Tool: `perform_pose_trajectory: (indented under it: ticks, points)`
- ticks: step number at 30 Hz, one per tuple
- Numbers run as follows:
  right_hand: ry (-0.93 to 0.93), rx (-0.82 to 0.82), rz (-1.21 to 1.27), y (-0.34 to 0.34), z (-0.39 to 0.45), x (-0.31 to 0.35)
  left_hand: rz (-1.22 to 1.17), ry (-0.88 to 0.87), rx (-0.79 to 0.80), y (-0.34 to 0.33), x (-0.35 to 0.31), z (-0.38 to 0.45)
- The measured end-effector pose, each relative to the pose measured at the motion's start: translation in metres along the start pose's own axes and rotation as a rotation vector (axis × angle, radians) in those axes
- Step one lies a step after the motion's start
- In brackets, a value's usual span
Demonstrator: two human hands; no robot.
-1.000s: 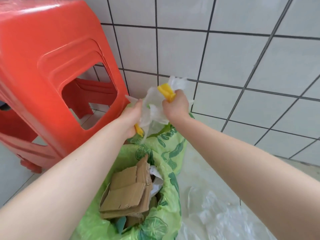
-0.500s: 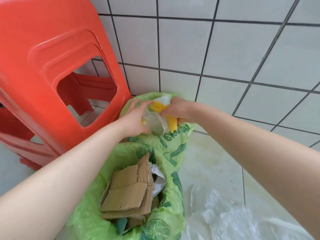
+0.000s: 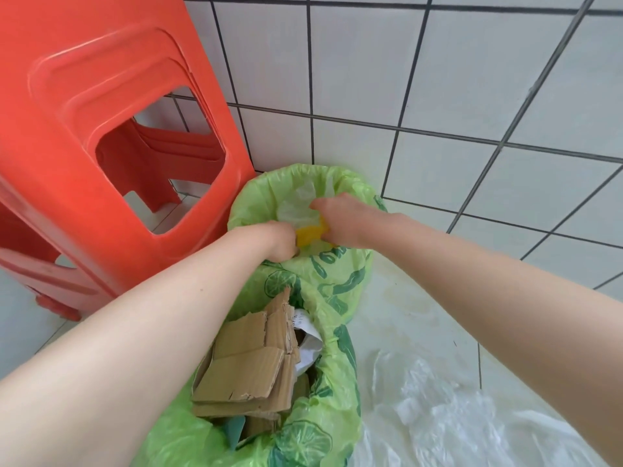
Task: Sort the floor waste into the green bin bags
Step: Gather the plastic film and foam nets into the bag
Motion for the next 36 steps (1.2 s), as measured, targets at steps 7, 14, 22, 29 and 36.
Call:
perform_pose_trajectory:
  ticks: [7, 14, 22, 29, 36]
  points:
    - [-0.03, -0.201, 0.173, 0.029, -0.019, -0.017, -0.211, -0.004, -0.257, 0.02, 0.002, -0.021]
    - [-0.077, -0.281, 0.273, 0.035, -0.077, -0.019, -0.398, -0.009, -0.558, 0.028, -0.012, -0.073]
    - [-0.158, -0.232, 0.492, 0.028, -0.178, 0.0, -0.669, -0.163, -0.807, 0.014, -0.073, -0.166]
    - [-0.289, -0.147, 0.546, -0.008, -0.305, 0.003, -0.679, -0.34, -0.774, -0.066, -0.119, -0.266]
    - [-0.314, 0.08, 0.469, -0.081, -0.421, 0.012, -0.42, -0.425, -0.231, -0.214, -0.102, -0.329]
Point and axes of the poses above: each hand's wrist, its own z-axis towards the middle knuckle, its own y-axis out of the back of the hand, x = y × z, the point moved 1 cm from there along z, towards the middle knuckle, and after that the axes turned 12 degrees about -x, right-handed, at the moved point
